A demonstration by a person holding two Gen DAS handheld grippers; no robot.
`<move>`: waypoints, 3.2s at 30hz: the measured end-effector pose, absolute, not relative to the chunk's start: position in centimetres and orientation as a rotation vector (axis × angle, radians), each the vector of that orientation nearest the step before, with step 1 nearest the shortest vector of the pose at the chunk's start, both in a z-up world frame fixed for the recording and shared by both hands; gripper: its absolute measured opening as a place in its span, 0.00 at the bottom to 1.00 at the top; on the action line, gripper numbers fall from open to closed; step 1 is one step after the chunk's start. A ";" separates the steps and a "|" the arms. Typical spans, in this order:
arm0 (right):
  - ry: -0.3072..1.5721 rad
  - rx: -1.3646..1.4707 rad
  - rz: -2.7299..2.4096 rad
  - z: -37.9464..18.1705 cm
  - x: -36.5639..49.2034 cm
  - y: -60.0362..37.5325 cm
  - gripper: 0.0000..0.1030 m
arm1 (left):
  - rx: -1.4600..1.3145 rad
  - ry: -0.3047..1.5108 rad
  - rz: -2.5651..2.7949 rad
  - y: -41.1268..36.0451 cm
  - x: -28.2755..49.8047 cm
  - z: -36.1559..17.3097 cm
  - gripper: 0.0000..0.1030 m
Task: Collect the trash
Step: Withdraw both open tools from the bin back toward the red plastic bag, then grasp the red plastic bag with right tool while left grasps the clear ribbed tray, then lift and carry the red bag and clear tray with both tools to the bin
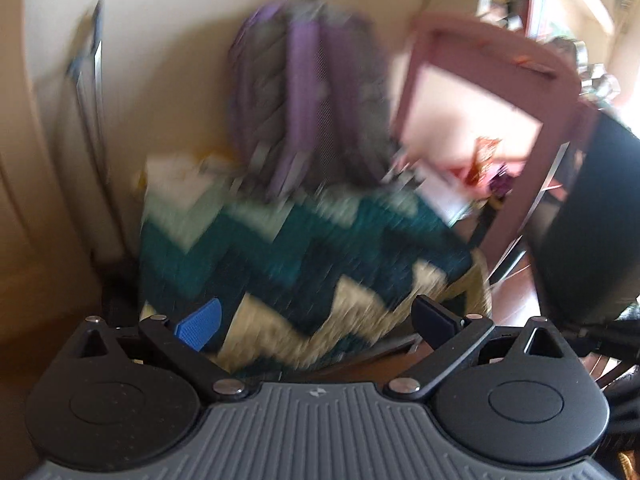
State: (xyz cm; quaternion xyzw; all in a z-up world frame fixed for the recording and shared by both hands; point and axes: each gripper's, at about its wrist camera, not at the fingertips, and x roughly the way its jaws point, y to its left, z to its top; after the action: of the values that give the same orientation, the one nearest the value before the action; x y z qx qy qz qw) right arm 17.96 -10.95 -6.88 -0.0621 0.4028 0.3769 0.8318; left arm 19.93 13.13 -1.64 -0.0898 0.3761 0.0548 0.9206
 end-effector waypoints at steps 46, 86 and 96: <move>1.584 -0.826 0.982 -54.8 9.7 4.0 0.58 | -0.657 1.770 0.661 24.3 21.0 -55.8 0.99; 1.406 -0.345 0.711 -36.6 21.0 -3.1 0.45 | -0.577 1.594 0.410 17.5 25.9 -39.0 0.40; 1.205 -0.232 0.684 -24.2 19.3 -8.0 0.45 | -0.479 1.356 0.300 14.3 22.8 -24.8 0.40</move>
State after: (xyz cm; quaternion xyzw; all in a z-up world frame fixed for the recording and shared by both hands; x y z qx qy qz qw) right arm 19.35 -7.97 -24.18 -0.1066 0.5543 0.3144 0.7633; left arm 22.78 14.26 -24.75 -0.2186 0.6187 0.1369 0.7421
